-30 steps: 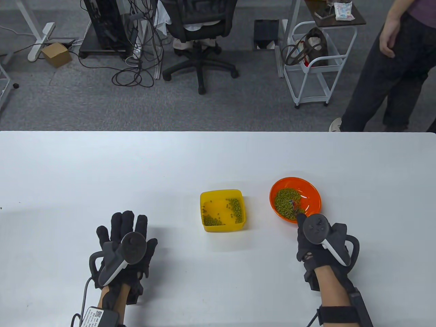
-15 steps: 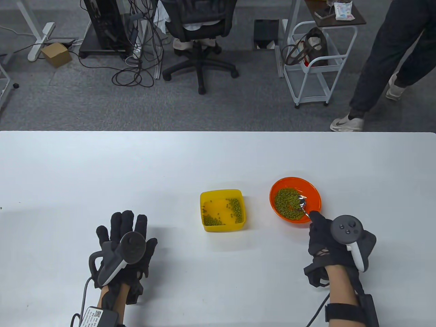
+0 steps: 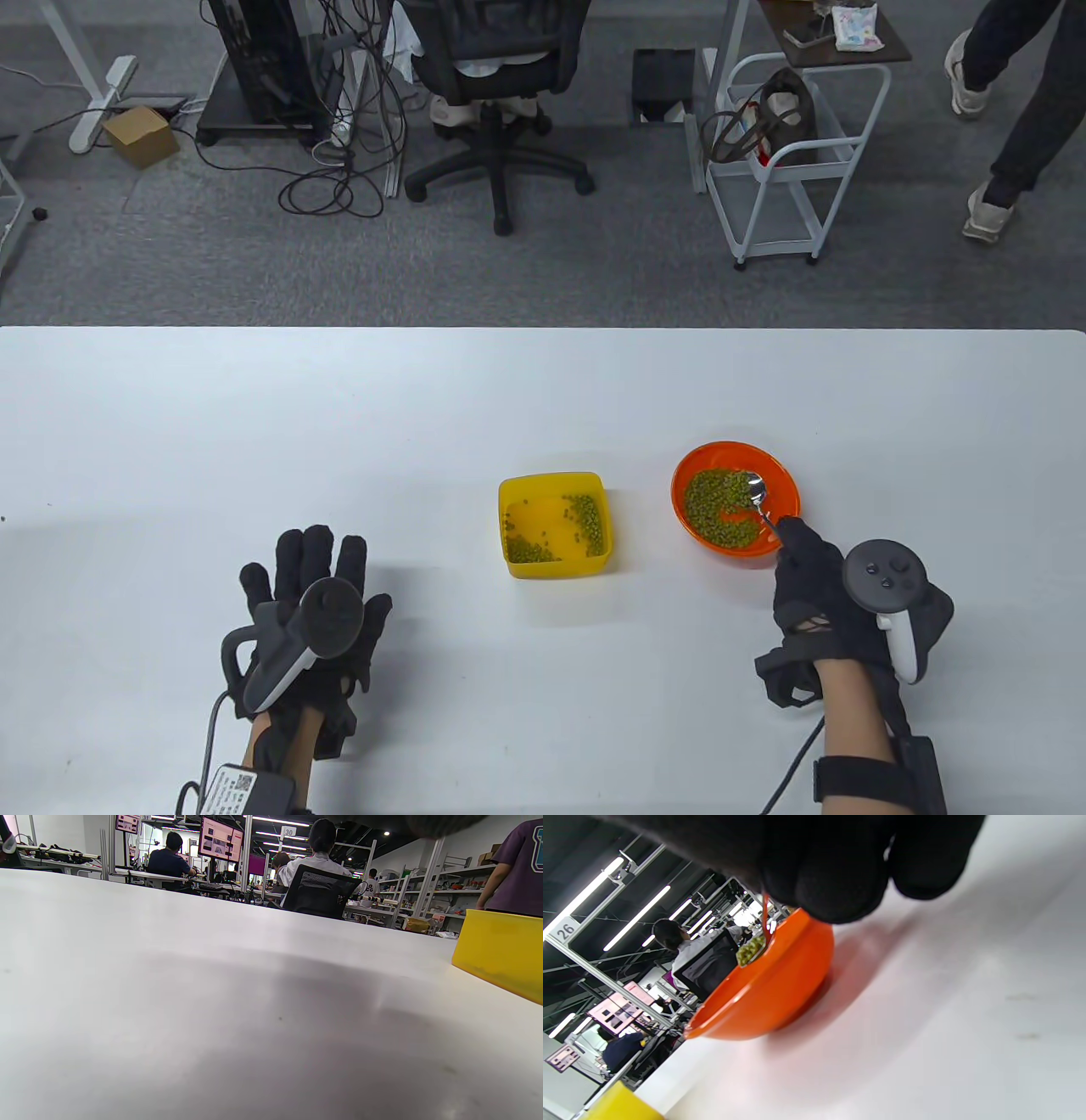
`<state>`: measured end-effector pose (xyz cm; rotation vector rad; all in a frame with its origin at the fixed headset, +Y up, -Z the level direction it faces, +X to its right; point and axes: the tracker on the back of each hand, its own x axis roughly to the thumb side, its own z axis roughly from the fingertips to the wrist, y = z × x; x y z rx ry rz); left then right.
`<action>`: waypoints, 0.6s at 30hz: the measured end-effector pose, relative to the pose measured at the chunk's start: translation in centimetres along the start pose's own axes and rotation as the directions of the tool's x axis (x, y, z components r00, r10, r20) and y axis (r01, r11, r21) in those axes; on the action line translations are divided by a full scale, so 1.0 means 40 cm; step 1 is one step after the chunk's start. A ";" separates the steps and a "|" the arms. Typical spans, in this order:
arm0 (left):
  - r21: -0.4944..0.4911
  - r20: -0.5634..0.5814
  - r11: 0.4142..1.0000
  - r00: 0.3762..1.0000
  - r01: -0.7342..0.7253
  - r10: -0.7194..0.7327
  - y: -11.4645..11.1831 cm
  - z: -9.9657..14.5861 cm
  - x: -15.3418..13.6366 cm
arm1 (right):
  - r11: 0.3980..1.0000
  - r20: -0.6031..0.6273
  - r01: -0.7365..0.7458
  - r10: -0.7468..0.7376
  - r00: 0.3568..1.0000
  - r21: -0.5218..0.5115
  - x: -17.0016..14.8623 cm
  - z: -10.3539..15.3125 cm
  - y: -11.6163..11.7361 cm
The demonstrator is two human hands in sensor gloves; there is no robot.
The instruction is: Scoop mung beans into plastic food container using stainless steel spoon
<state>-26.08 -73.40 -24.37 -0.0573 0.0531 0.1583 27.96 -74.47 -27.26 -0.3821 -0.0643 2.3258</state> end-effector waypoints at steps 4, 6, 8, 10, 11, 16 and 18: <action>-0.001 0.000 1.000 1.000 0.003 -0.003 0.000 0.000 0.000 | 0.998 0.043 0.040 -0.041 0.998 0.040 0.037 0.009 0.022; -0.002 0.000 1.000 1.000 0.004 -0.004 0.000 0.000 0.000 | 0.995 0.068 0.072 -0.076 0.995 0.070 0.064 0.016 0.038; -0.003 -0.001 1.000 1.000 0.006 -0.006 -0.001 -0.001 0.001 | 0.990 0.100 0.090 -0.101 0.990 0.108 0.100 0.029 0.061; -0.004 -0.001 1.000 1.000 0.008 -0.008 -0.001 -0.001 0.001 | 0.985 0.130 0.093 -0.113 0.985 0.148 0.135 0.043 0.090; -0.004 -0.001 1.000 1.000 0.008 -0.008 -0.001 -0.001 0.001 | 0.982 0.145 0.094 -0.118 0.982 0.165 0.150 0.050 0.104; -0.007 -0.001 1.000 1.000 0.012 -0.012 -0.001 -0.001 0.002 | 0.981 0.239 0.010 -0.058 0.969 0.195 0.229 0.090 0.197; -0.009 -0.001 1.000 1.000 0.013 -0.013 -0.003 -0.002 0.003 | 0.981 0.344 -0.173 0.135 0.929 0.083 0.266 0.107 0.233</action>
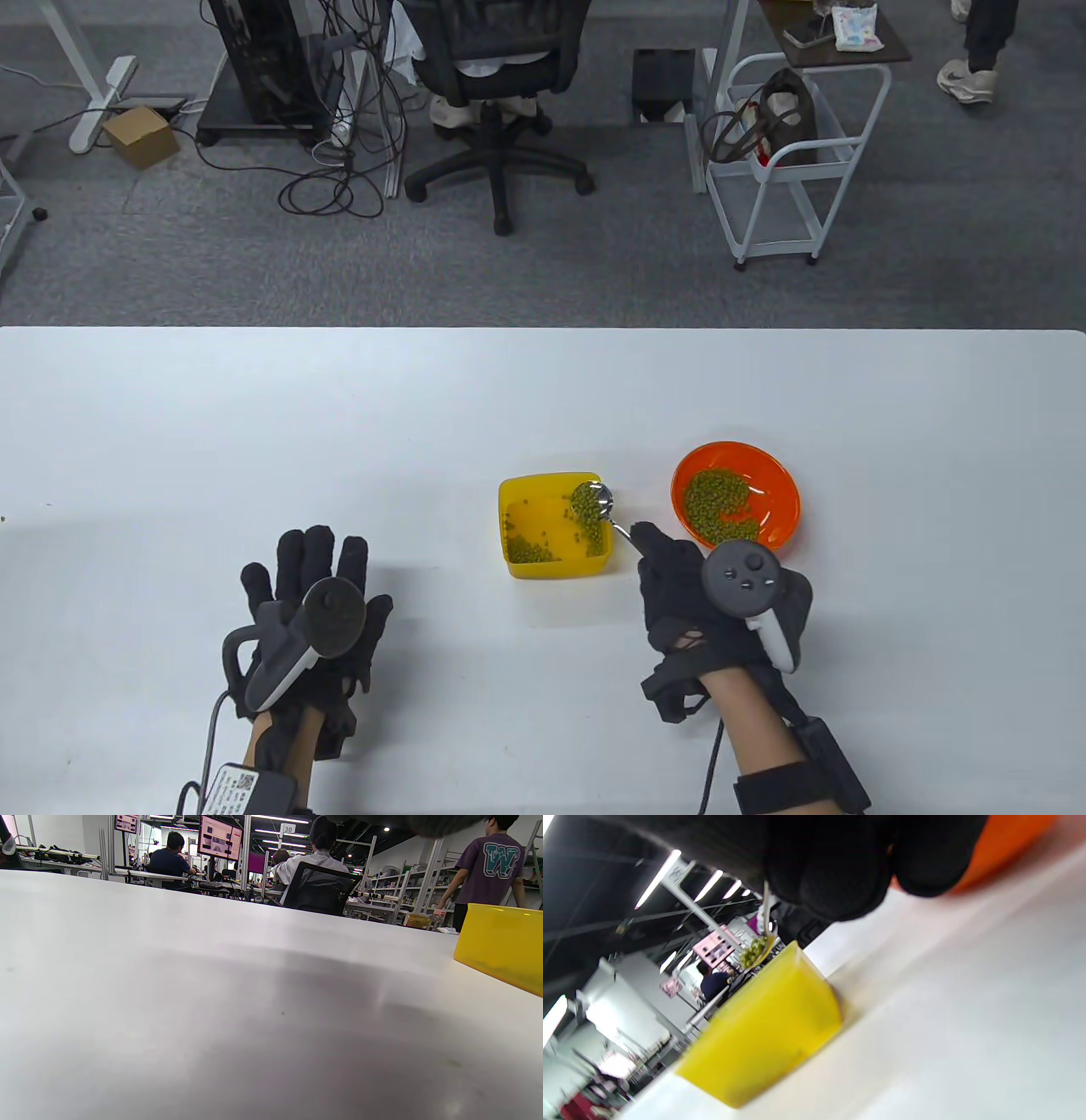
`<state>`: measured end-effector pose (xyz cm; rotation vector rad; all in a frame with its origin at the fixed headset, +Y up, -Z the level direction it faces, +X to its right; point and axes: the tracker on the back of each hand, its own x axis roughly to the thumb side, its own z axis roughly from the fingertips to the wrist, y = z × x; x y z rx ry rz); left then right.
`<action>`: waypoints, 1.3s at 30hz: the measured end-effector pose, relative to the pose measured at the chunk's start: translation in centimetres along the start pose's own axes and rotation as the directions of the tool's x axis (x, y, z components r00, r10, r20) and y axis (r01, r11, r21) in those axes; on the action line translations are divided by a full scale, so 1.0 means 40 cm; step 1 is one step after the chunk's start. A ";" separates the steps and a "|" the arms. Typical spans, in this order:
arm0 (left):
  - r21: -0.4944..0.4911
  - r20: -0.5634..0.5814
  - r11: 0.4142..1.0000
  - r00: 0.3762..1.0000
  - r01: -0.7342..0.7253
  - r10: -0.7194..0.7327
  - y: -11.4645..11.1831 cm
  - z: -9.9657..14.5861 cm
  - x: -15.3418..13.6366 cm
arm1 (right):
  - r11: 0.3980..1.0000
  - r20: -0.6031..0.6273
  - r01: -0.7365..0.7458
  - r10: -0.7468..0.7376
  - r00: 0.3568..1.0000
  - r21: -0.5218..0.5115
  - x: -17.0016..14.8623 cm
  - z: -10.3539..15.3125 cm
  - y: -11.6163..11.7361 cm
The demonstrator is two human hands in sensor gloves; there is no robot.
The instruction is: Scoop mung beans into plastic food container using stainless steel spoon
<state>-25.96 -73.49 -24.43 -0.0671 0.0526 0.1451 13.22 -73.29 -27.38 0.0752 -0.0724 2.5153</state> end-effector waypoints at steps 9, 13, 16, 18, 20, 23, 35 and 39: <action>-0.007 -0.007 1.000 1.000 0.006 -0.006 -0.001 -0.002 0.000 | 0.920 0.139 -0.347 0.373 0.917 -0.179 0.049 0.013 0.000; -0.009 -0.005 1.000 1.000 0.004 -0.005 -0.002 -0.002 0.001 | 0.922 0.031 -0.321 0.335 0.942 -0.218 -0.010 0.011 -0.069; -0.008 -0.002 1.000 1.000 0.004 -0.004 -0.001 -0.002 0.002 | 0.899 -0.076 -0.366 0.358 0.931 -0.240 -0.063 0.009 -0.121; -0.007 0.000 1.000 1.000 0.002 -0.002 -0.002 -0.002 0.002 | 0.883 -0.148 -0.400 0.373 0.916 -0.245 -0.102 0.010 -0.151; -0.006 0.000 1.000 1.000 0.002 -0.002 -0.002 -0.002 0.002 | 0.882 -0.225 -0.424 0.380 0.897 -0.203 -0.142 0.012 -0.172; -0.006 0.000 1.000 1.000 -0.001 0.001 -0.002 -0.002 0.001 | 0.877 -0.282 -0.457 0.405 0.870 -0.148 -0.174 0.011 -0.178; -0.006 -0.001 1.000 1.000 -0.001 0.001 -0.002 -0.001 -0.001 | 0.779 -0.337 -0.625 0.578 0.743 -0.042 -0.190 -0.010 -0.119; -0.003 0.001 1.000 1.000 -0.002 0.002 -0.002 -0.001 -0.001 | 0.759 -0.324 -0.650 0.610 0.724 -0.023 -0.192 -0.013 -0.094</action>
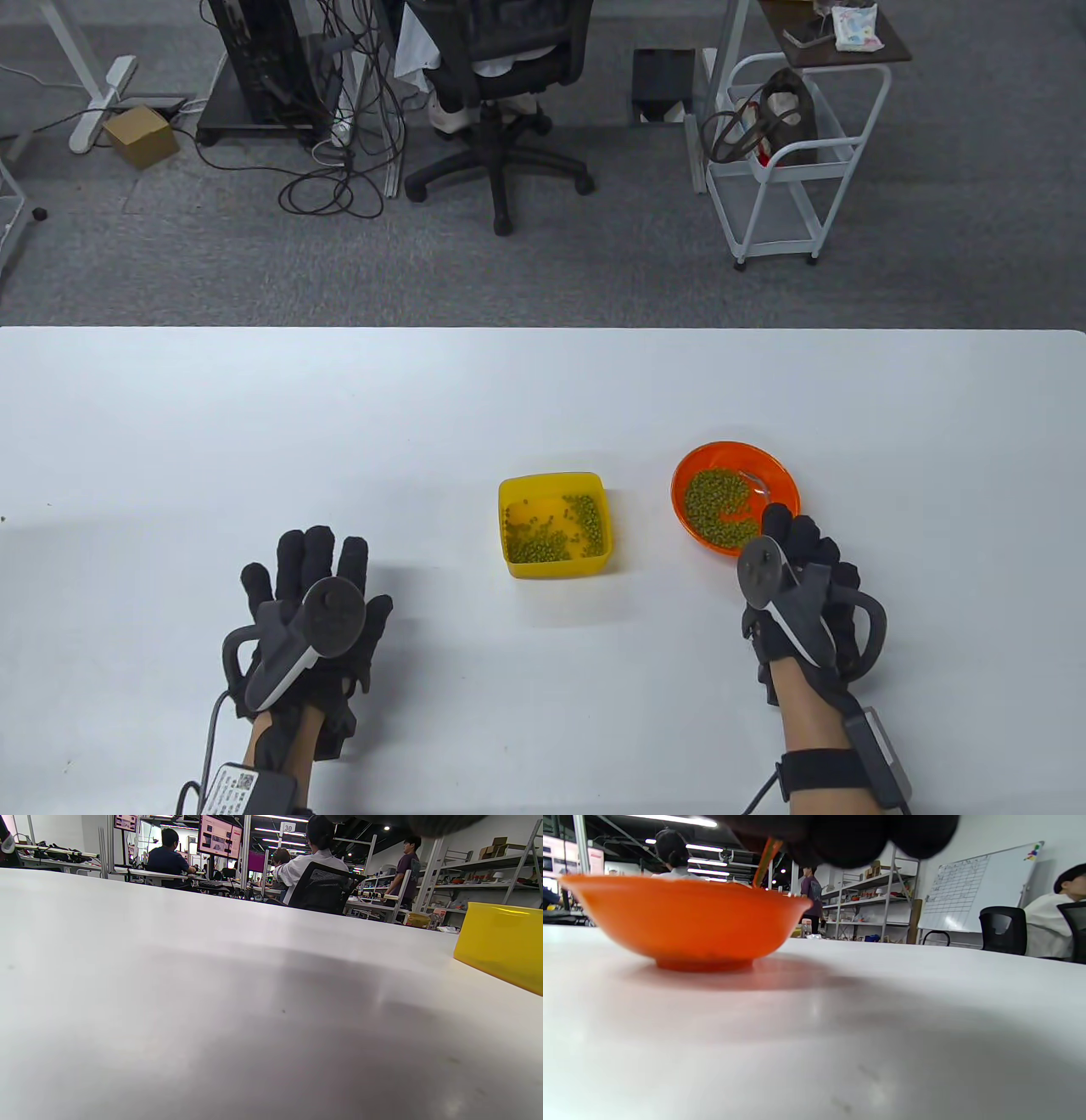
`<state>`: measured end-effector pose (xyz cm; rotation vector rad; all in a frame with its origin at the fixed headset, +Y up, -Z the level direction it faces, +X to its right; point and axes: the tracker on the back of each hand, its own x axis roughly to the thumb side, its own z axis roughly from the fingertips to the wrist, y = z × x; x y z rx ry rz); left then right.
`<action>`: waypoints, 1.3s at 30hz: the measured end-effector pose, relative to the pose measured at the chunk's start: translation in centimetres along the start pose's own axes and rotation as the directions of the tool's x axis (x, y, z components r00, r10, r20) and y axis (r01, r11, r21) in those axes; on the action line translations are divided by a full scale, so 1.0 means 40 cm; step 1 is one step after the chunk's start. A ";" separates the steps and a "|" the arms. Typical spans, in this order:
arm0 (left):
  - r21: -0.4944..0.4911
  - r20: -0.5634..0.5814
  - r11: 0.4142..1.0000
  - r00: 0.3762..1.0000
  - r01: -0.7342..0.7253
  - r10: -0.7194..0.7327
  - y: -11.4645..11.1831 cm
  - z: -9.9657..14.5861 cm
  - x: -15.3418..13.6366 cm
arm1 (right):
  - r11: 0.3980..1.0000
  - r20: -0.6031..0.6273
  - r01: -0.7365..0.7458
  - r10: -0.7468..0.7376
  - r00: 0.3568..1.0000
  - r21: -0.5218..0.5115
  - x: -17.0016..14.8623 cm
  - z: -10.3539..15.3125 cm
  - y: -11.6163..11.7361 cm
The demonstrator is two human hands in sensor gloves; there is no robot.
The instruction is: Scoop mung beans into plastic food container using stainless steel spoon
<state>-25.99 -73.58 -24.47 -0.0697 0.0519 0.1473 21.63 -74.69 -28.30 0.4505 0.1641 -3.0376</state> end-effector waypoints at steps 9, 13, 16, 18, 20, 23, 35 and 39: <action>-0.008 -0.004 1.000 1.000 0.007 -0.007 -0.003 0.001 0.001 | 0.994 0.118 -0.035 0.022 0.993 0.106 0.019 0.006 0.013; -0.005 -0.001 1.000 1.000 0.008 -0.008 -0.002 0.001 0.001 | 0.993 0.121 -0.022 0.008 0.993 0.117 0.019 0.007 0.012; -0.008 -0.003 1.000 1.000 0.010 -0.010 -0.002 0.000 0.001 | 0.993 0.130 -0.019 0.004 0.992 0.119 0.019 0.006 0.015; -0.010 -0.004 1.000 1.000 0.011 -0.011 -0.002 0.001 0.001 | 0.993 0.131 -0.017 0.001 0.991 0.118 0.019 0.006 0.016; -0.008 -0.003 1.000 1.000 0.010 -0.010 -0.002 0.001 0.001 | 0.993 0.132 -0.015 -0.001 0.991 0.118 0.019 0.006 0.017; -0.007 -0.002 1.000 1.000 0.008 -0.008 -0.002 0.000 0.001 | 0.993 0.133 -0.013 -0.003 0.991 0.116 0.019 0.006 0.017; -0.008 -0.001 1.000 1.000 0.007 -0.007 -0.003 0.000 0.002 | 0.989 0.136 0.073 -0.091 0.987 0.128 0.004 0.009 -0.007; -0.010 0.001 1.000 1.000 0.011 -0.011 -0.004 -0.001 0.003 | 0.981 0.125 0.164 -0.177 0.976 0.103 -0.012 0.016 -0.049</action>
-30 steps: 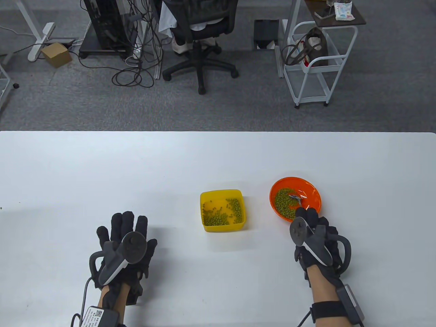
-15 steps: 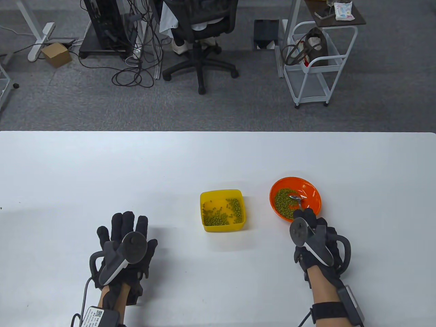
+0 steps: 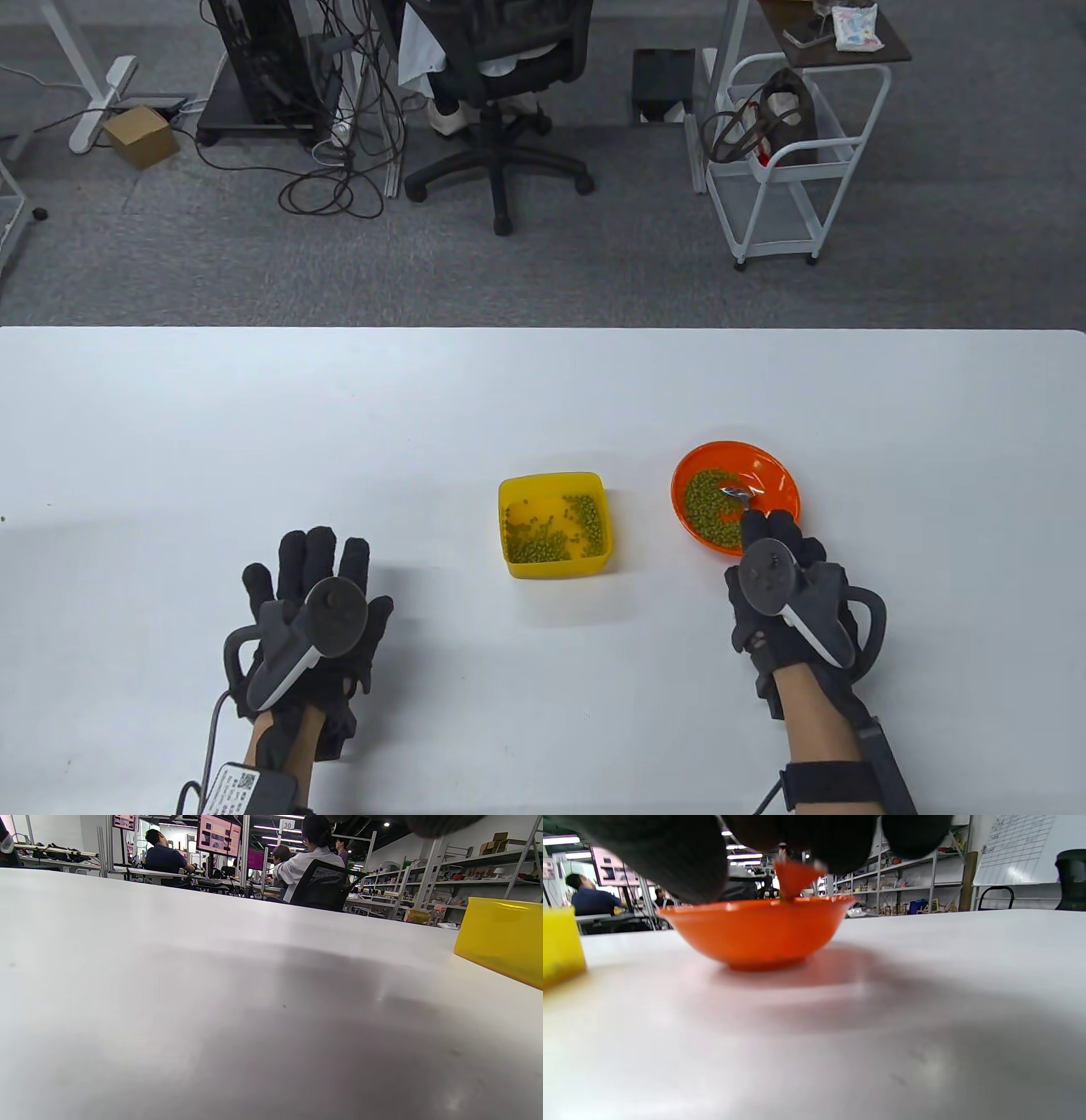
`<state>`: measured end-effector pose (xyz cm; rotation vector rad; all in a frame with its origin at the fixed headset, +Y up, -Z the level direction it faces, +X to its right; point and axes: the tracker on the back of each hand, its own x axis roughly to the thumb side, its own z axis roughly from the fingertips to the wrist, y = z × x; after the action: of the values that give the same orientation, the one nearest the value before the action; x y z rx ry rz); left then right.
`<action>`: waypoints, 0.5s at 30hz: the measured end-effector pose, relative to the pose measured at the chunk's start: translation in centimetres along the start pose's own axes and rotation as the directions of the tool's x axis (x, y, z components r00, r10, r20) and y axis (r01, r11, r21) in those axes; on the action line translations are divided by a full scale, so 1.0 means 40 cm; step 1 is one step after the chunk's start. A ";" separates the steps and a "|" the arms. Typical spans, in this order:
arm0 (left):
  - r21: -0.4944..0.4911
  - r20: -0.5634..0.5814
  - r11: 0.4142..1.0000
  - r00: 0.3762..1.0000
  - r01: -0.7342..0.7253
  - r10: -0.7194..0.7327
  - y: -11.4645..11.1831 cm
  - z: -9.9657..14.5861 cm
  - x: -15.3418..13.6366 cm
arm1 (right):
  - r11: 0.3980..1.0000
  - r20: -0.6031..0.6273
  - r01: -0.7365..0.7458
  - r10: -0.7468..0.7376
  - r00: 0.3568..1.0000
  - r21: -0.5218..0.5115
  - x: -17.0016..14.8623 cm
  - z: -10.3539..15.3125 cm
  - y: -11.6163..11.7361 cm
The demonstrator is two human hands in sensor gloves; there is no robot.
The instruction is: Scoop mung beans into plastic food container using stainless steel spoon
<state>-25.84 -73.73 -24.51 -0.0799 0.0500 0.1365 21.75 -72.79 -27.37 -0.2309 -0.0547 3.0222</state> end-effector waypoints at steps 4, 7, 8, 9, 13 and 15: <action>-0.003 0.003 1.000 1.000 0.008 -0.008 -0.003 -0.001 0.004 | 0.991 0.049 0.099 -0.095 0.994 -0.094 0.014 0.027 -0.054; -0.005 0.006 1.000 1.000 0.013 -0.013 -0.004 0.000 0.006 | 0.970 0.106 0.175 -0.159 0.982 -0.170 0.033 0.053 -0.092; -0.004 0.007 1.000 1.000 0.015 -0.015 -0.004 0.000 0.007 | 0.963 0.123 0.190 -0.169 0.978 -0.189 0.040 0.061 -0.101; -0.005 0.008 1.000 1.000 0.017 -0.017 -0.004 0.000 0.008 | 0.956 0.151 0.207 -0.178 0.972 -0.207 0.051 0.073 -0.114; -0.005 0.011 1.000 1.000 0.022 -0.022 -0.005 -0.001 0.011 | 0.949 0.211 0.219 -0.172 0.962 -0.227 0.079 0.097 -0.133; -0.005 0.012 1.000 1.000 0.021 -0.021 -0.005 -0.001 0.011 | 0.950 0.235 0.215 -0.161 0.959 -0.225 0.094 0.105 -0.135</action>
<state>-25.37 -73.88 -24.54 -0.0844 0.0370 0.1165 17.97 -67.11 -23.54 0.0790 -0.4493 2.8286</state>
